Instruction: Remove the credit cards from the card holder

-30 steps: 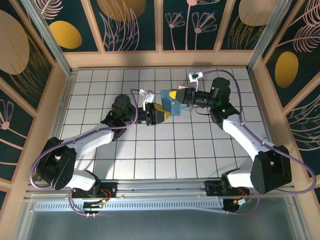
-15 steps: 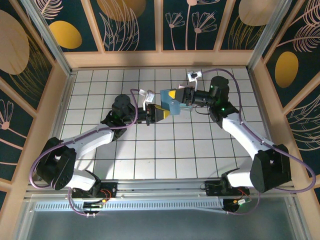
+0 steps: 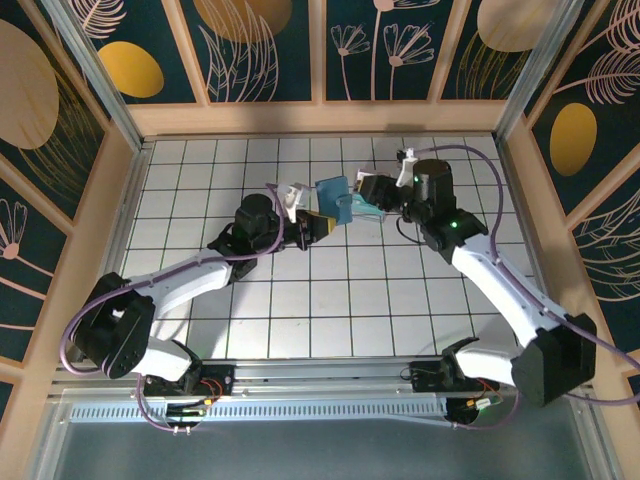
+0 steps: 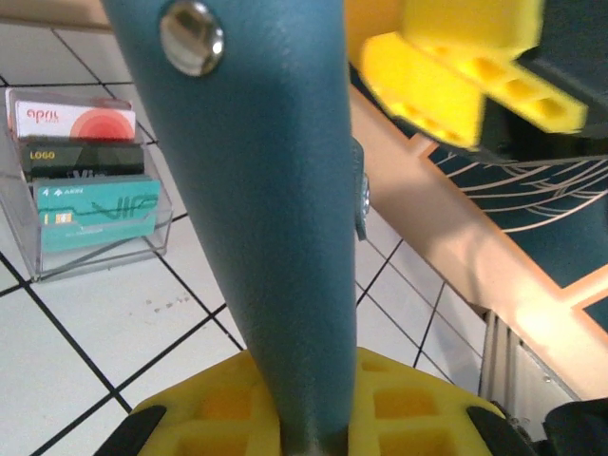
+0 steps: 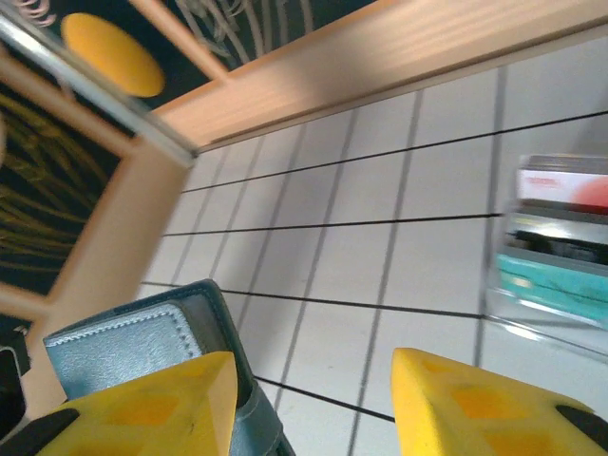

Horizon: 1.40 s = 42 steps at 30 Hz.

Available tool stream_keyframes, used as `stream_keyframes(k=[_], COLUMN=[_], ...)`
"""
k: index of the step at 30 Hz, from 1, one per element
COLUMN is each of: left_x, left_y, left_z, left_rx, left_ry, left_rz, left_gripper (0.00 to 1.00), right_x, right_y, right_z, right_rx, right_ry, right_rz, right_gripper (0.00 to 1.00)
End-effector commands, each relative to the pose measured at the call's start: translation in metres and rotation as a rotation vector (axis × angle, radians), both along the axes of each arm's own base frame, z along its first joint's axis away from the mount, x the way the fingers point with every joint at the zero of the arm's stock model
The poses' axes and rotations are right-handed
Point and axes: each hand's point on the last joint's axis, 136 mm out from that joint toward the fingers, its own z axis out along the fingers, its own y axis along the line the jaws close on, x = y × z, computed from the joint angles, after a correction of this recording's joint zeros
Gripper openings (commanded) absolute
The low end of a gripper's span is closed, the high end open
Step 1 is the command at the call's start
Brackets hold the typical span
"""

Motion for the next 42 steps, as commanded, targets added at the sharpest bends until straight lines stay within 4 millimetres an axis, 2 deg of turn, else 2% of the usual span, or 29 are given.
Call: stream_keyframes(k=[1,3,5,9,14,16,29,37,42], left_x=[0.006,0.008,0.01,0.01,0.006,0.005,-0.014,-0.024,-0.027], left_y=[-0.004,-0.004,-0.005,-0.011,-0.02,-0.021,-0.022,-0.025,-0.028], left_z=[-0.003,-0.004,-0.005,-0.011,-0.009,-0.007,0.011,0.018,0.019], left_rx=[0.025,0.026,0.034,0.043,0.032,0.029,0.026,0.004,-0.026], left_ry=[-0.031,-0.028,-0.025,0.001,0.006,-0.001,-0.081,-0.095,-0.09], left_rz=[0.068,0.09,0.101,0.076,0.023,0.01,-0.09,-0.149,-0.174], left_gripper=[0.0,0.0,0.0,0.0,0.0,0.0,0.0,0.0,0.0], right_x=[-0.013,-0.02,-0.032,-0.043,-0.047,-0.045,-0.023,-0.019,-0.017], right_y=[-0.036,-0.035,-0.018,0.016,0.05,0.057,0.049,0.049,0.047], right_z=[-0.021,-0.027,-0.03,-0.033,-0.034,-0.034,-0.044,-0.049,-0.06], right_rx=[-0.123,-0.127,-0.119,-0.099,-0.089,-0.089,-0.168,-0.176,-0.194], right_ry=[0.039,0.055,0.068,0.084,0.103,0.111,0.144,0.155,0.178], right_rz=[-0.199,-0.202,-0.149,-0.045,0.047,0.056,-0.054,-0.079,-0.102], right_gripper=[0.46,0.46,0.46,0.42,0.37,0.37,0.38,0.38,0.38])
